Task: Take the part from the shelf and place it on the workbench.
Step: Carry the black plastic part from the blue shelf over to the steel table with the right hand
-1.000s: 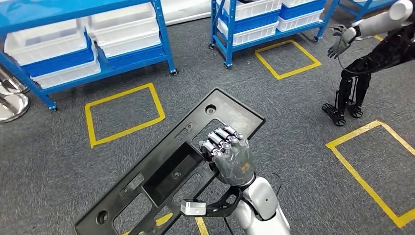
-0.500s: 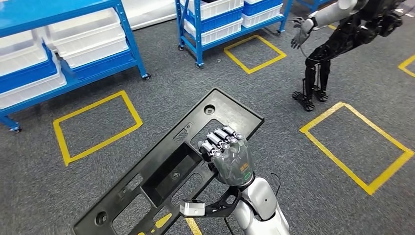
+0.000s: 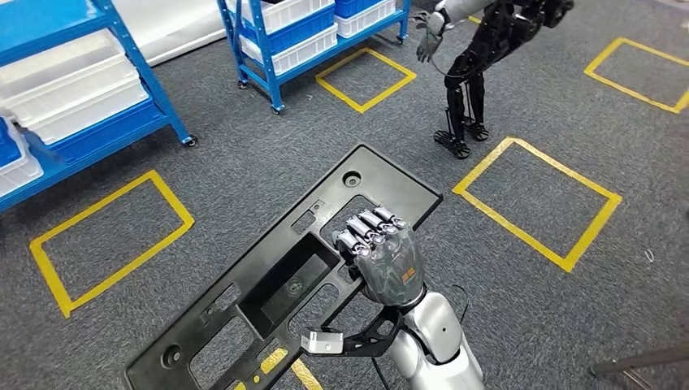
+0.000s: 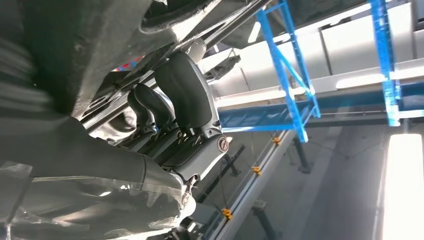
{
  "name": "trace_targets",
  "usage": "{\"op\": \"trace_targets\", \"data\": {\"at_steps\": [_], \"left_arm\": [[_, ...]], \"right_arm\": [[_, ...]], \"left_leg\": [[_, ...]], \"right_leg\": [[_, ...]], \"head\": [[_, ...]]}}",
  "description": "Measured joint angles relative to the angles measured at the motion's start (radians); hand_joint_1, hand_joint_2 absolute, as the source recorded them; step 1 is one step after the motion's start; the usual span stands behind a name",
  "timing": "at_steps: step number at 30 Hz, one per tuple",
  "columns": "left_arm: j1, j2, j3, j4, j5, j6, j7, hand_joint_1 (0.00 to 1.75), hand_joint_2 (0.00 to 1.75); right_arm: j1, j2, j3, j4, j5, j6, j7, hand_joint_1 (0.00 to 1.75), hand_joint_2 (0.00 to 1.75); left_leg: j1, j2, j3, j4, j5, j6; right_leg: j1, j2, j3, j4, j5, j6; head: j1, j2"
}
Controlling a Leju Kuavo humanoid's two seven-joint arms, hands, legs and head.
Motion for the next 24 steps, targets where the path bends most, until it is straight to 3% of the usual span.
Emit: {"op": "trace_targets", "data": {"at_steps": [3,4,5,6,7,9,11,13,14,16,18,20,21,22,24], "left_arm": [[0.003,0.000,0.000,0.000,0.000,-0.001,0.000,0.00,1.75],[0.005,0.000,0.000,0.000,0.000,-0.001,0.000,0.00,1.75],[0.005,-0.001,0.000,0.000,0.000,-0.001,0.001,0.00,1.75],[0.006,-0.001,0.000,0.000,0.000,-0.001,0.001,0.00,1.75],[0.005,-0.001,0.000,0.000,0.000,-0.001,0.001,0.00,1.75],[0.005,0.000,0.000,0.000,0.000,-0.001,0.000,0.00,1.75],[0.005,0.001,0.000,0.000,0.001,0.000,0.000,0.00,1.75],[0.003,0.001,0.000,0.000,0.002,0.000,0.000,0.00,1.75],[0.001,0.001,0.000,0.000,0.002,0.000,0.000,0.00,1.75],[-0.004,0.000,0.001,0.000,0.002,0.000,-0.001,0.00,1.75],[-0.003,-0.001,0.001,0.000,0.001,0.000,-0.001,0.00,1.75],[0.001,-0.001,0.001,0.000,0.001,0.000,-0.001,0.00,1.75],[0.002,0.000,0.001,0.000,0.001,0.000,-0.001,0.00,1.75],[0.002,0.000,0.002,0.000,0.002,0.000,-0.001,0.00,1.75],[0.001,-0.001,0.002,0.000,0.003,-0.001,-0.001,0.00,1.75]], "right_arm": [[-0.004,0.001,0.001,0.001,0.000,0.000,0.000,1.75,1.75],[-0.005,0.001,0.002,0.002,0.000,0.000,0.000,1.75,1.75],[-0.005,0.001,0.002,0.003,0.000,0.000,0.001,1.75,1.75],[-0.005,0.001,0.002,0.004,0.000,0.000,0.002,1.75,1.75],[-0.005,0.001,0.002,0.004,0.000,0.000,0.002,1.75,1.75],[-0.007,0.001,0.003,0.004,0.001,0.000,0.004,1.75,1.75],[-0.009,0.001,0.004,0.004,0.001,0.000,0.004,1.75,1.75],[-0.009,0.000,0.006,0.004,0.001,0.000,0.005,1.75,1.75],[-0.009,0.000,0.006,0.004,0.002,0.000,0.005,1.75,1.75],[-0.010,-0.001,0.005,0.004,0.002,0.000,0.006,1.75,1.75],[-0.012,-0.002,0.005,0.004,0.002,0.000,0.006,1.75,1.75],[-0.012,-0.003,0.006,0.005,0.002,0.000,0.006,1.75,1.75],[-0.012,-0.004,0.006,0.006,0.002,0.000,0.007,1.75,1.75],[-0.011,-0.006,0.006,0.006,0.002,0.000,0.008,1.75,1.75],[-0.012,-0.007,0.006,0.007,0.002,0.000,0.011,1.75,1.75]], "left_leg": [[0.005,-0.062,-0.077,0.170,-0.089,-0.008],[0.005,-0.068,-0.106,0.226,-0.105,-0.009],[0.005,-0.070,-0.122,0.254,-0.103,-0.009],[0.005,-0.072,-0.122,0.244,-0.081,-0.007],[0.006,-0.079,-0.103,0.194,-0.043,-0.005],[0.007,-0.123,-0.051,0.064,0.024,0.003],[0.007,-0.159,-0.025,-0.003,0.041,0.010],[0.004,-0.149,-0.020,-0.013,0.040,0.017],[0.005,-0.138,-0.017,-0.020,0.045,0.023],[0.006,-0.113,-0.009,-0.037,0.054,0.038],[0.004,-0.088,-0.006,-0.042,0.057,0.045],[0.002,-0.061,-0.007,-0.042,0.056,0.046],[0.002,-0.048,-0.007,-0.041,0.056,0.046],[0.002,-0.036,-0.008,-0.040,0.055,0.044],[0.002,-0.015,-0.007,-0.034,0.050,0.037]], "right_leg": [[-0.001,0.028,0.000,-0.003,0.004,-0.011],[0.001,0.040,0.000,-0.002,0.004,-0.012],[0.002,0.053,0.000,-0.001,0.004,-0.012],[0.003,0.066,0.000,0.001,0.004,-0.012],[0.003,0.079,0.001,0.003,0.003,-0.012],[0.002,0.104,-0.002,0.008,0.003,-0.009],[-0.001,0.125,-0.013,0.012,0.007,0.000],[-0.005,0.144,-0.021,0.009,0.014,0.013],[-0.006,0.141,-0.022,0.008,0.015,0.018],[-0.002,0.099,-0.034,0.033,-0.005,0.027],[-0.001,0.047,-0.080,0.133,-0.064,0.031],[-0.006,0.033,-0.132,0.243,-0.108,0.036],[-0.008,0.030,-0.137,0.257,-0.105,0.039],[-0.011,0.026,-0.123,0.235,-0.086,0.040],[-0.012,-0.008,-0.055,0.116,-0.033,0.040]], "head": [[0.000,0.000],[0.000,0.000],[0.000,0.000],[0.000,0.000],[0.000,0.000],[0.000,0.000],[0.000,0.000],[0.000,0.000],[0.000,0.000],[0.000,0.000],[0.000,0.000],[0.000,0.000],[0.000,0.000],[0.001,0.000],[0.001,0.000]]}}
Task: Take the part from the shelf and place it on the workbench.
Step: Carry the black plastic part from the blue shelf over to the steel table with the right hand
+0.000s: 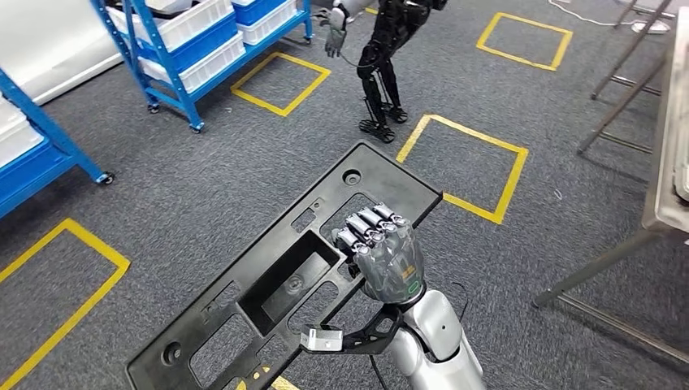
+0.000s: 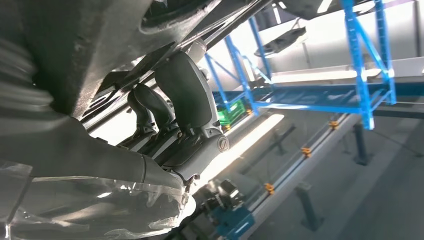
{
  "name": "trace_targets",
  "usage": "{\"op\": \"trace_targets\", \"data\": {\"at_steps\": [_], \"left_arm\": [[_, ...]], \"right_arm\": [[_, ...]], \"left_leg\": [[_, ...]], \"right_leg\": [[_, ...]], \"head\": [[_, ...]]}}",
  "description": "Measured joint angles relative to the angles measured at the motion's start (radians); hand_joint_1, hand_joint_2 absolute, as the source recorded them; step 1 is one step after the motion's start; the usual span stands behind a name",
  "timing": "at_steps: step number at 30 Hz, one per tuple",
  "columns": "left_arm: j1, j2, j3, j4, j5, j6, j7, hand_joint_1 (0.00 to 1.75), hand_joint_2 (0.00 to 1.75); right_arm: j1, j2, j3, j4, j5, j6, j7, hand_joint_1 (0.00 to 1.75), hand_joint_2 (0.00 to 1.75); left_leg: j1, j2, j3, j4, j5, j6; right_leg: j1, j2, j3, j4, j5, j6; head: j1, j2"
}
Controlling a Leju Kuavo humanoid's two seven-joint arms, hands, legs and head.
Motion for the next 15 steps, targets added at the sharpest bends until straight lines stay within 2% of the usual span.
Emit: {"op": "trace_targets", "data": {"at_steps": [2,3,5,7,8,9,10,11,12,13,14,15], "left_arm": [[0.000,0.000,0.000,0.000,0.001,-0.001,0.000,0.00,1.75],[0.000,0.000,0.000,0.000,0.001,-0.001,0.000,0.00,1.75],[-0.001,0.000,0.000,0.000,0.001,-0.001,0.000,0.00,1.75],[-0.003,-0.001,0.000,0.000,0.002,-0.001,0.000,0.00,1.75],[-0.003,-0.001,0.000,0.000,0.002,-0.001,0.000,0.00,1.75],[-0.002,-0.002,0.000,0.000,0.002,-0.001,0.000,0.00,1.75],[0.000,-0.002,0.000,0.000,0.002,-0.001,0.000,0.00,1.75],[0.002,-0.001,0.000,0.000,0.002,-0.001,0.000,0.00,1.75],[0.003,-0.002,0.001,0.000,0.003,-0.001,0.000,0.00,1.75],[0.004,-0.002,0.001,0.000,0.003,-0.001,0.000,0.00,1.75],[0.005,-0.002,0.001,0.000,0.003,-0.001,0.000,0.00,1.75],[0.005,-0.002,0.001,0.000,0.004,-0.001,0.000,0.00,1.75]], "right_arm": [[-0.002,0.000,0.001,0.000,0.001,0.000,0.002,1.75,1.75],[-0.002,0.000,0.002,0.000,0.002,0.000,0.002,1.75,1.75],[-0.003,0.000,0.002,0.000,0.006,0.000,0.004,1.75,1.75],[-0.003,0.000,0.003,0.000,0.010,0.000,0.007,1.75,1.75],[-0.004,0.000,0.003,0.000,0.011,0.000,0.009,1.75,1.75],[-0.004,0.000,0.005,0.000,0.011,0.000,0.011,1.75,1.75],[-0.004,0.000,0.006,0.000,0.011,0.000,0.012,1.75,1.75],[-0.004,0.000,0.007,0.000,0.011,0.000,0.012,1.75,1.75],[-0.003,0.000,0.007,0.000,0.011,0.000,0.012,1.75,1.75],[-0.003,0.000,0.008,0.000,0.011,0.000,0.012,1.75,1.75],[-0.002,0.000,0.008,0.000,0.011,0.000,0.012,1.75,1.75],[-0.002,0.000,0.008,0.000,0.011,0.000,0.013,1.75,1.75]], "left_leg": [[-0.004,0.016,-0.001,0.011,-0.009,-0.013],[-0.006,0.023,0.000,0.014,-0.012,-0.020],[-0.003,0.039,0.003,0.014,-0.016,-0.032],[0.002,0.016,-0.003,0.035,-0.038,-0.042],[0.004,-0.006,-0.018,0.073,-0.064,-0.045],[0.005,-0.029,-0.039,0.123,-0.095,-0.046],[0.005,-0.042,-0.065,0.179,-0.124,-0.046],[0.004,-0.049,-0.092,0.237,-0.149,-0.045],[0.004,-0.052,-0.113,0.279,-0.158,-0.043],[0.002,-0.054,-0.127,0.301,-0.155,-0.039],[0.000,-0.057,-0.128,0.294,-0.136,-0.033],[-0.004,-0.062,-0.112,0.252,-0.101,-0.024]], "right_leg": [[0.006,-0.030,0.047,-0.088,0.023,-0.009],[0.011,-0.033,0.051,-0.099,0.020,-0.015],[0.015,-0.010,0.049,-0.101,0.023,-0.031],[0.014,0.010,0.049,-0.106,0.028,-0.043],[0.013,0.019,0.049,-0.108,0.031,-0.049],[0.013,0.027,0.049,-0.108,0.032,-0.053],[0.015,0.035,0.049,-0.108,0.032,-0.056],[0.018,0.044,0.048,-0.107,0.033,-0.058],[0.021,0.054,0.048,-0.107,0.033,-0.059],[0.024,0.066,0.048,-0.106,0.033,-0.060],[0.027,0.078,0.049,-0.105,0.033,-0.061],[0.030,0.092,0.050,-0.105,0.033,-0.061]], "head": [[0.000,0.000],[-0.001,0.000],[-0.001,0.000],[-0.001,0.000],[-0.001,0.000],[-0.001,0.000],[-0.001,0.000],[-0.001,0.000],[-0.001,0.000],[-0.001,0.000],[-0.001,0.000],[-0.001,0.000]]}}
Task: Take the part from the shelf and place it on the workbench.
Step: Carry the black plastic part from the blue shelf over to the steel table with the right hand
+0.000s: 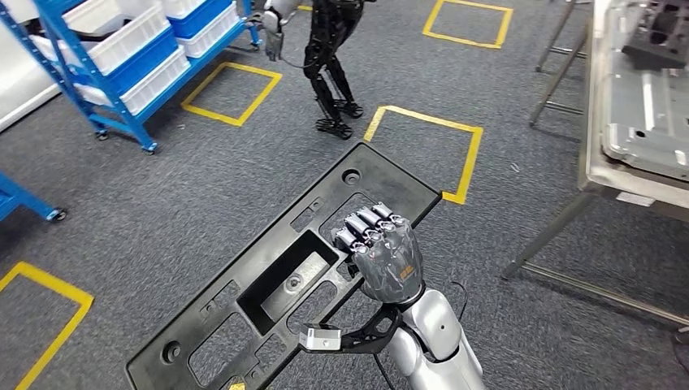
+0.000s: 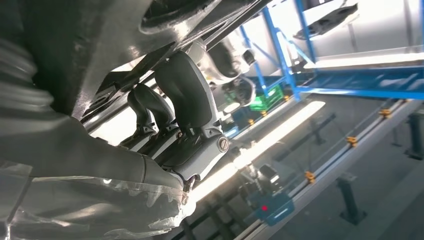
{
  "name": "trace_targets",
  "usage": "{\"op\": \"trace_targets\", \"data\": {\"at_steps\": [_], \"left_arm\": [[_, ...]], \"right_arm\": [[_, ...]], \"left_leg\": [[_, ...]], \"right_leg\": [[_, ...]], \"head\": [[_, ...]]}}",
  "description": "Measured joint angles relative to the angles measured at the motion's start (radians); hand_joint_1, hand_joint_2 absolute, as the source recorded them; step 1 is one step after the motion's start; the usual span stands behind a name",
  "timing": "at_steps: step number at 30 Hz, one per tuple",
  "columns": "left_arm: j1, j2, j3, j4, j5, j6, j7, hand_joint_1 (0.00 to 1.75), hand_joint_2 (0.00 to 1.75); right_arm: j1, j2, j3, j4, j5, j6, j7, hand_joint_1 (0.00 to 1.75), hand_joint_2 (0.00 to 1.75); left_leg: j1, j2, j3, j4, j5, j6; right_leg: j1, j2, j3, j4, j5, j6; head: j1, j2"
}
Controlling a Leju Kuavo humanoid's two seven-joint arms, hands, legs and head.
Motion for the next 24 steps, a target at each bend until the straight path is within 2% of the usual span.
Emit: {"op": "trace_targets", "data": {"at_steps": [2,3,4,5,6,7,9,10,11,12,13,14,15,17,19,20,22,23,24], "left_arm": [[-0.001,0.002,0.000,0.000,0.000,0.000,0.000,0.00,1.75],[-0.001,0.004,0.000,0.000,0.000,0.000,0.000,0.00,1.75],[0.000,0.006,0.001,0.000,0.000,0.000,0.000,0.00,1.75],[-0.001,0.008,0.001,0.000,0.000,0.000,0.000,0.00,1.75],[-0.002,0.008,0.001,0.000,0.000,0.000,0.000,0.00,1.75],[-0.004,0.008,0.001,0.000,0.000,0.000,0.000,0.00,1.75],[-0.006,0.007,0.001,0.000,0.000,0.000,0.000,0.00,1.75],[-0.006,0.007,0.001,0.000,0.000,-0.001,0.000,0.00,1.75],[-0.004,0.006,0.001,0.000,0.000,-0.001,0.000,0.00,1.75],[-0.002,0.006,0.001,0.000,0.000,-0.001,0.000,0.00,1.75],[-0.001,0.006,0.001,0.000,0.000,-0.002,0.000,0.00,1.75],[0.000,0.006,0.001,0.000,0.000,-0.003,0.000,0.00,1.75],[-0.001,0.004,0.001,0.000,0.000,-0.004,0.000,0.00,1.75],[-0.002,0.002,0.001,0.000,-0.001,-0.006,0.000,0.00,1.75],[-0.004,0.003,0.001,0.000,-0.002,-0.007,0.000,0.00,1.75],[-0.004,0.003,0.001,0.000,-0.003,-0.007,0.000,0.00,1.75],[-0.006,0.002,0.001,0.000,-0.006,-0.008,0.000,0.00,1.75],[-0.008,0.000,0.001,0.000,-0.006,-0.008,0.001,0.00,1.75],[-0.009,0.000,0.001,0.000,-0.007,-0.008,0.001,0.00,1.75]], "right_arm": [[-0.001,0.000,0.000,0.000,0.000,0.000,0.002,1.75,1.75],[-0.001,0.000,0.000,0.000,0.000,0.000,0.004,1.75,1.75],[-0.001,0.000,0.000,0.000,0.001,0.000,0.005,1.75,1.75],[-0.001,0.000,0.000,0.000,0.001,0.000,0.005,1.75,1.75],[0.000,0.000,0.000,0.000,0.002,0.000,0.005,1.75,1.75],[0.000,0.000,0.000,0.000,0.002,0.000,0.005,1.75,1.75],[-0.002,-0.002,0.000,0.000,0.002,0.000,0.005,1.75,1.75],[-0.003,-0.002,0.000,0.000,0.002,0.000,0.006,1.75,1.75],[-0.003,-0.003,0.000,0.000,0.002,0.000,0.007,1.75,1.75],[-0.003,-0.004,0.000,0.000,0.002,0.000,0.008,1.75,1.75],[-0.002,-0.006,0.000,0.000,0.003,0.000,0.010,1.75,1.75],[-0.001,-0.008,0.001,0.001,0.003,0.000,0.011,1.75,1.75],[-0.001,-0.009,0.001,0.001,0.003,0.000,0.012,1.75,1.75],[-0.002,-0.011,0.001,0.002,0.004,0.000,0.014,1.75,1.75],[-0.003,-0.011,0.002,0.001,0.005,0.000,0.020,1.75,1.75],[-0.004,-0.011,0.003,0.001,0.006,0.000,0.024,1.75,1.75],[-0.005,-0.012,0.004,0.001,0.008,0.000,0.031,1.75,1.75],[-0.006,-0.012,0.005,0.000,0.009,0.000,0.033,1.75,1.75],[-0.007,-0.012,0.006,0.000,0.011,0.000,0.036,1.75,1.75]], "left_leg": [[-0.009,-0.036,0.056,-0.134,0.072,0.020],[-0.013,-0.054,0.079,-0.186,0.093,0.028],[-0.016,-0.068,0.091,-0.214,0.099,0.034],[-0.018,-0.070,0.097,-0.223,0.097,0.037],[-0.019,-0.062,0.101,-0.232,0.099,0.040],[-0.017,-0.050,0.106,-0.244,0.104,0.041],[-0.013,-0.026,0.118,-0.272,0.116,0.046],[-0.011,-0.014,0.121,-0.280,0.120,0.047],[-0.012,-0.003,0.122,-0.283,0.120,0.048],[-0.011,0.010,0.121,-0.282,0.120,0.048],[-0.010,0.024,0.121,-0.281,0.118,0.046],[-0.008,0.037,0.121,-0.279,0.116,0.044],[-0.005,0.049,0.121,-0.275,0.112,0.040],[0.000,0.070,0.120,-0.259,0.100,0.027],[-0.001,0.085,0.118,-0.240,0.085,0.010],[-0.002,0.092,0.119,-0.235,0.080,0.003],[0.000,0.106,0.123,-0.234,0.076,-0.007],[0.003,0.101,0.123,-0.229,0.068,-0.011],[0.006,0.085,0.115,-0.208,0.049,-0.015]], "right_leg": [[0.001,0.024,0.001,0.001,0.001,0.001],[-0.001,0.035,0.000,0.001,0.002,0.003],[-0.003,0.045,-0.003,0.001,0.004,0.006],[-0.006,0.055,-0.005,0.000,0.006,0.010],[-0.008,0.065,-0.007,-0.003,0.010,0.016],[-0.008,0.059,-0.008,-0.003,0.010,0.020],[-0.005,0.010,-0.023,0.026,-0.016,0.027],[-0.005,-0.021,-0.044,0.070,-0.045,0.030],[-0.008,-0.042,-0.073,0.129,-0.077,0.035],[-0.013,-0.049,-0.102,0.188,-0.103,0.041],[-0.018,-0.052,-0.122,0.228,-0.112,0.047],[-0.023,-0.055,-0.126,0.236,-0.104,0.054],[-0.028,-0.061,-0.111,0.208,-0.080,0.061],[-0.033,-0.096,-0.048,0.094,-0.026,0.072],[-0.030,-0.120,-0.009,0.019,-0.008,0.065],[-0.025,-0.120,-0.007,0.013,-0.013,0.056],[-0.023,-0.097,-0.010,0.013,-0.011,0.038],[-0.023,-0.087,-0.010,0.012,-0.009,0.031],[-0.024,-0.078,-0.011,0.010,-0.006,0.025]], "head": [[0.000,0.000],[0.000,0.000],[0.000,0.000],[0.000,0.000],[0.000,0.000],[0.000,0.000],[0.000,0.000],[0.000,0.000],[0.000,0.000],[0.000,0.000],[0.000,0.000],[0.000,0.000],[0.000,0.000],[0.000,0.000],[0.000,0.000],[0.000,0.000],[-0.001,0.000],[-0.001,0.000],[-0.001,0.000]]}}
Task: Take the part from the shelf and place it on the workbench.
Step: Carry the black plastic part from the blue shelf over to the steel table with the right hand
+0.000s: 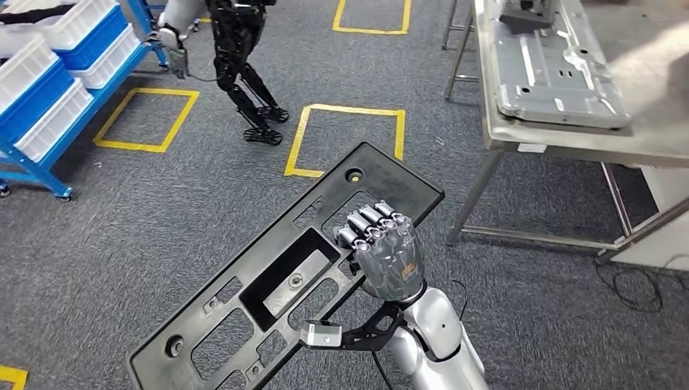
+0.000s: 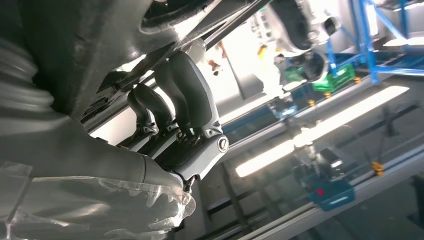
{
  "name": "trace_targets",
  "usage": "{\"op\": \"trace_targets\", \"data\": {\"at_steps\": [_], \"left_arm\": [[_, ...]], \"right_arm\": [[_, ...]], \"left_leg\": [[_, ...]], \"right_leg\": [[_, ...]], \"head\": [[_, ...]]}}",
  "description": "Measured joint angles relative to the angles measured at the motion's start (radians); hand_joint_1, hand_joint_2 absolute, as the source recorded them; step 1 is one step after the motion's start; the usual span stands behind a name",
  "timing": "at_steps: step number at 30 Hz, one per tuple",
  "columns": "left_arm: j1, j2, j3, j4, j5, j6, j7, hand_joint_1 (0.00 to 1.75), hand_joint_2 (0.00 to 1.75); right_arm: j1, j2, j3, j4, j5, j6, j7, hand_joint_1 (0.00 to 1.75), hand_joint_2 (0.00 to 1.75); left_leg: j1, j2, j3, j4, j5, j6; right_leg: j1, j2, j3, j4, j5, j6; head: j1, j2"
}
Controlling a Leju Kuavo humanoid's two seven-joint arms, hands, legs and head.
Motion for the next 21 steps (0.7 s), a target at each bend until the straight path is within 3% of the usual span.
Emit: {"op": "trace_targets", "data": {"at_steps": [3,4,5,6,7,9,11,14,16,18,20,21], "left_arm": [[0.001,-0.001,0.000,0.000,0.000,0.000,0.000,0.00,1.75],[0.003,-0.001,0.000,0.000,0.000,0.000,0.001,0.00,1.75],[0.004,-0.001,0.000,0.000,0.000,0.000,0.001,0.00,1.75],[0.005,-0.001,0.000,0.000,0.000,0.000,0.002,0.00,1.75],[0.004,-0.001,0.000,0.000,0.000,0.000,0.002,0.00,1.75],[0.004,0.000,0.000,0.000,0.000,0.000,0.002,0.00,1.75],[0.004,0.002,0.000,0.000,0.000,0.000,0.002,0.00,1.75],[-0.002,0.001,0.000,0.000,0.000,0.000,0.003,0.00,1.75],[-0.005,-0.001,0.000,0.000,0.000,0.000,0.002,0.00,1.75],[-0.002,-0.002,0.000,0.000,0.000,0.000,0.002,0.00,1.75],[0.003,-0.002,0.000,0.000,0.000,0.000,0.003,0.00,1.75],[0.003,-0.002,0.000,0.000,0.000,0.000,0.003,0.00,1.75]], "right_arm": [[-0.003,-0.001,0.005,0.000,0.004,0.000,0.006,1.75,1.75],[-0.003,-0.001,0.006,0.000,0.004,0.000,0.007,1.75,1.75],[-0.003,-0.001,0.007,0.000,0.005,0.000,0.008,1.75,1.75],[-0.003,-0.002,0.007,0.000,0.005,0.000,0.008,1.75,1.75],[-0.003,-0.002,0.007,0.000,0.005,0.000,0.008,1.75,1.75],[-0.004,-0.002,0.007,0.000,0.005,0.000,0.009,1.75,1.75],[-0.004,-0.002,0.007,0.000,0.005,0.000,0.009,1.75,1.75],[-0.003,-0.002,0.008,0.000,0.005,0.000,0.009,1.75,1.75],[-0.006,-0.004,0.008,0.000,0.005,0.000,0.009,1.75,1.75],[-0.008,-0.006,0.008,0.000,0.005,0.000,0.011,1.75,1.75],[-0.007,-0.009,0.008,0.000,0.005,0.000,0.013,1.75,1.75],[-0.007,-0.011,0.008,0.000,0.006,0.000,0.013,1.75,1.75]], "left_leg": [[0.003,-0.066,-0.081,0.182,-0.099,-0.002],[0.002,-0.074,-0.111,0.243,-0.118,0.000],[0.001,-0.078,-0.128,0.274,-0.118,0.004],[-0.001,-0.081,-0.128,0.263,-0.097,0.010],[-0.003,-0.088,-0.107,0.211,-0.059,0.018],[-0.009,-0.130,-0.048,0.070,0.012,0.035],[-0.014,-0.163,-0.016,-0.003,0.034,0.043],[-0.015,-0.143,-0.008,-0.023,0.040,0.047],[-0.011,-0.119,-0.001,-0.045,0.052,0.053],[-0.012,-0.092,0.001,-0.054,0.057,0.059],[-0.014,-0.063,-0.001,-0.051,0.055,0.061],[-0.014,-0.050,-0.002,-0.049,0.054,0.061]], "right_leg": [[0.003,0.031,-0.001,-0.002,0.004,-0.012],[0.006,0.044,-0.001,-0.001,0.004,-0.014],[0.009,0.057,-0.001,-0.001,0.004,-0.015],[0.011,0.070,0.000,0.000,0.004,-0.015],[0.013,0.084,0.001,0.001,0.005,-0.015],[0.013,0.108,0.001,0.001,0.005,-0.014],[0.008,0.130,-0.003,0.001,0.010,-0.007],[0.004,0.150,-0.010,-0.003,0.017,0.010],[0.011,0.105,-0.025,0.029,-0.011,0.019],[0.014,0.046,-0.072,0.132,-0.073,0.025],[0.009,0.027,-0.116,0.231,-0.111,0.031],[0.006,0.024,-0.119,0.242,-0.107,0.035]], "head": [[0.000,0.000],[0.000,0.000],[0.000,0.000],[0.000,0.000],[0.000,0.000],[0.000,0.000],[0.000,0.000],[0.000,0.000],[0.001,0.000],[0.001,0.000],[0.001,0.000],[0.001,0.000]]}}
